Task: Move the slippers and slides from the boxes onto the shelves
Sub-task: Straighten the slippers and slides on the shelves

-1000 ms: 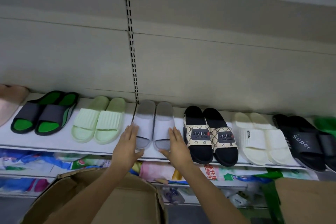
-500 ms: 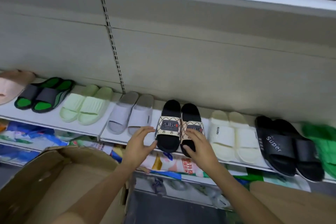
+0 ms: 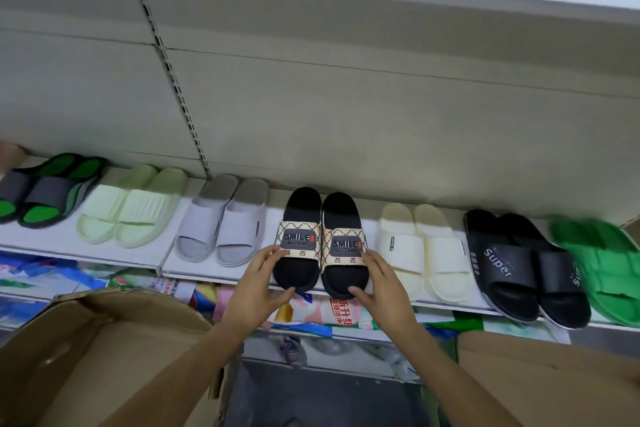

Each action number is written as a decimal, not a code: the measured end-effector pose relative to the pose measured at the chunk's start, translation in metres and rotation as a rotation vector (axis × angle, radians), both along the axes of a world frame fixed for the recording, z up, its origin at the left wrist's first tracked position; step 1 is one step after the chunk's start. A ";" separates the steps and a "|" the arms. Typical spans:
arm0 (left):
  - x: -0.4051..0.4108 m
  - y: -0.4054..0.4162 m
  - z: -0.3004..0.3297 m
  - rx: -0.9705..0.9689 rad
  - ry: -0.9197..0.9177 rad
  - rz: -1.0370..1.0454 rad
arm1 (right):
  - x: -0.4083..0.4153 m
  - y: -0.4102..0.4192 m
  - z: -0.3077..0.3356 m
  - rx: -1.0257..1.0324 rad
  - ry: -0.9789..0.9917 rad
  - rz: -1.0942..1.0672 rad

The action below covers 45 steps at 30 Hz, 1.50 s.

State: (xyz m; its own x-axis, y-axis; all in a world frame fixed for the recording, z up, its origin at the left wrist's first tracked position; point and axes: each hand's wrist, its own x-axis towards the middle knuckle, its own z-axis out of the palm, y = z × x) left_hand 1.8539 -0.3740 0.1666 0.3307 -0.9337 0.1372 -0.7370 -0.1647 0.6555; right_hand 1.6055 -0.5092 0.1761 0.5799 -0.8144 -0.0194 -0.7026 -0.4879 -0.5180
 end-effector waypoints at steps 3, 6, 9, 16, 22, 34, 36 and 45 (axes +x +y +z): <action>0.001 -0.001 -0.001 -0.006 -0.022 -0.033 | 0.005 0.006 0.001 0.010 0.030 0.005; 0.004 -0.003 0.000 -0.020 0.026 -0.013 | 0.011 0.008 0.002 0.060 0.004 -0.017; 0.005 -0.004 0.000 0.000 0.084 -0.013 | 0.017 0.011 0.000 0.092 -0.001 -0.040; 0.008 -0.007 -0.006 -0.013 0.094 -0.037 | 0.027 0.015 0.004 0.064 0.074 -0.059; 0.020 -0.018 -0.003 0.016 0.105 -0.030 | 0.040 0.016 0.001 0.059 0.077 -0.094; 0.038 -0.027 -0.005 0.078 0.176 -0.062 | 0.055 0.003 0.007 0.121 0.109 -0.106; 0.034 -0.026 -0.002 0.062 0.120 -0.055 | 0.055 0.003 0.008 0.149 0.092 -0.112; -0.062 -0.053 0.040 -0.137 0.080 -0.428 | -0.013 0.000 0.033 -0.071 -0.165 -0.190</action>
